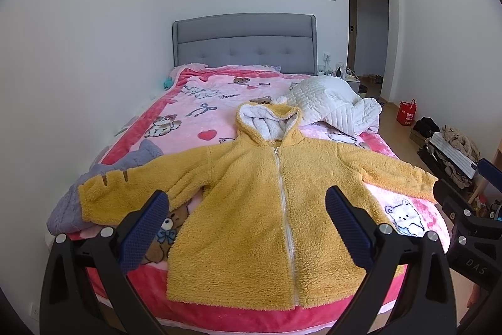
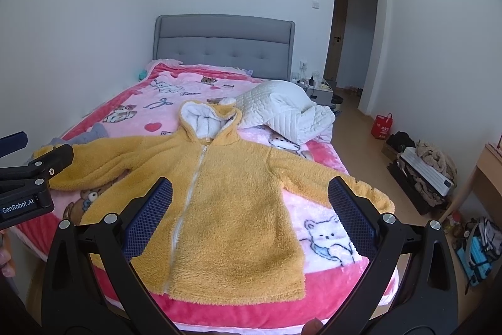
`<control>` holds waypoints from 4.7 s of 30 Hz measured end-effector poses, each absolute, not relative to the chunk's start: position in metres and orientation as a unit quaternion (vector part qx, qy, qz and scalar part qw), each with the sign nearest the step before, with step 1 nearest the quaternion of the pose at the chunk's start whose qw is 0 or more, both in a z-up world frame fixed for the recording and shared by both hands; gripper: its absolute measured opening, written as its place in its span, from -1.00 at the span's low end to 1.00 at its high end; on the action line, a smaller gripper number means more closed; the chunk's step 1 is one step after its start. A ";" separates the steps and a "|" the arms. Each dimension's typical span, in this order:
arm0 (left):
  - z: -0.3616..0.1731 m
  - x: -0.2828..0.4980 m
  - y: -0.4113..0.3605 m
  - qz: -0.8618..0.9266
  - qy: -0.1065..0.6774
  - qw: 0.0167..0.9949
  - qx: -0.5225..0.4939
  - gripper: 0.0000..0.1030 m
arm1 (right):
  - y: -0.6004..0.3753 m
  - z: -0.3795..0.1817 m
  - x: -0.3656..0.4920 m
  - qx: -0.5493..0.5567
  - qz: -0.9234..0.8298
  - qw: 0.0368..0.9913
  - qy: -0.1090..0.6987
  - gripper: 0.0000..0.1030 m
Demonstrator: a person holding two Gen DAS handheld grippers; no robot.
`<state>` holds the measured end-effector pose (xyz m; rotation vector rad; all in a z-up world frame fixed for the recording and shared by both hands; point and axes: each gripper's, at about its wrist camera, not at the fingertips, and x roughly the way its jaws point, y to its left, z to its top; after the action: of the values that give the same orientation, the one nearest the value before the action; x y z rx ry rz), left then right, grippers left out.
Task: Fold large clothes
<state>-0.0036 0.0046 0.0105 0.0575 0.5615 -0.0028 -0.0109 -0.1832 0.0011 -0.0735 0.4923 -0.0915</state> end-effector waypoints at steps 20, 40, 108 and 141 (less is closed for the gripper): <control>0.015 -0.003 0.005 -0.002 0.278 0.960 0.028 0.90 | -0.181 0.006 -0.017 -0.039 -0.043 0.970 0.238 0.85; 0.006 0.008 0.005 0.004 0.284 0.958 0.029 0.90 | -0.178 0.001 -0.007 -0.040 -0.041 0.968 0.244 0.85; -0.154 0.266 -0.369 -0.094 0.428 0.879 0.186 0.90 | -0.708 -0.315 0.210 0.373 -0.125 0.835 0.386 -0.53; -0.118 0.284 0.066 0.058 0.432 0.897 0.074 0.90 | -0.080 -0.094 0.447 0.123 0.259 0.875 0.390 -0.61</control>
<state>0.2844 0.0665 -0.1180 0.1524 0.8944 0.1195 0.4469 -0.0802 -0.0942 0.2558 0.8139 0.5414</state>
